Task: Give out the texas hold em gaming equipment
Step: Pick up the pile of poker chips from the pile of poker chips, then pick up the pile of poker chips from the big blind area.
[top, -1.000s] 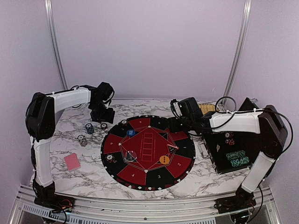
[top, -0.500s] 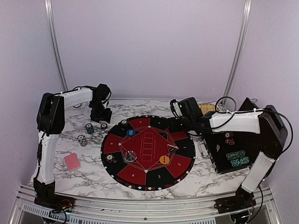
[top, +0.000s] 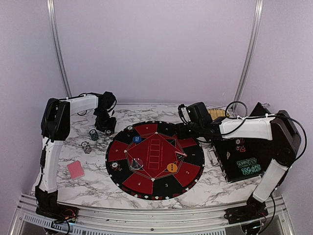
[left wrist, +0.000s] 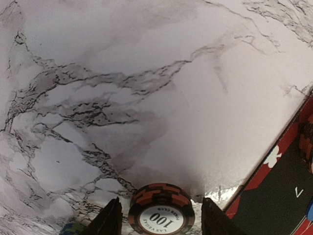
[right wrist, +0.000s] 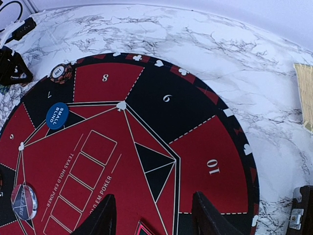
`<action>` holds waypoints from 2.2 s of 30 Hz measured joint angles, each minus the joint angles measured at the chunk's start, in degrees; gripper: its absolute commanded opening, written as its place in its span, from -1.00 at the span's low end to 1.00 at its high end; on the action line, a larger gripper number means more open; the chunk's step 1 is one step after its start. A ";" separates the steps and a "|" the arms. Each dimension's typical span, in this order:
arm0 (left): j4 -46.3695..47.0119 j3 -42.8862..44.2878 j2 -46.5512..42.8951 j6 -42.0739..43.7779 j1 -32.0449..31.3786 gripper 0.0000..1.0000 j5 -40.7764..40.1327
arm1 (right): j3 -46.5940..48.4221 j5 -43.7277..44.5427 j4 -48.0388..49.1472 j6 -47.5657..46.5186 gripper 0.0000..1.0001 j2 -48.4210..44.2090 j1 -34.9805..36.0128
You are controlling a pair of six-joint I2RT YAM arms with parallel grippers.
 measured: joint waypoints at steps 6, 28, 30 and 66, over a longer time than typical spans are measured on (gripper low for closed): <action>-0.04 -0.11 0.00 0.50 0.00 0.07 0.09 | -0.02 0.22 0.00 0.00 0.02 0.00 0.00; -0.02 -0.66 0.07 1.22 -0.07 -0.21 -0.24 | -0.02 0.70 0.00 0.00 0.02 -0.02 0.00; -0.04 -0.59 0.07 1.25 -0.07 -0.21 -0.31 | -0.02 0.76 0.00 0.00 0.03 -0.02 0.00; -3.06 2.01 -1.27 1.07 -5.77 -0.23 -1.11 | -0.02 1.97 -0.13 -0.02 0.02 -0.04 -2.58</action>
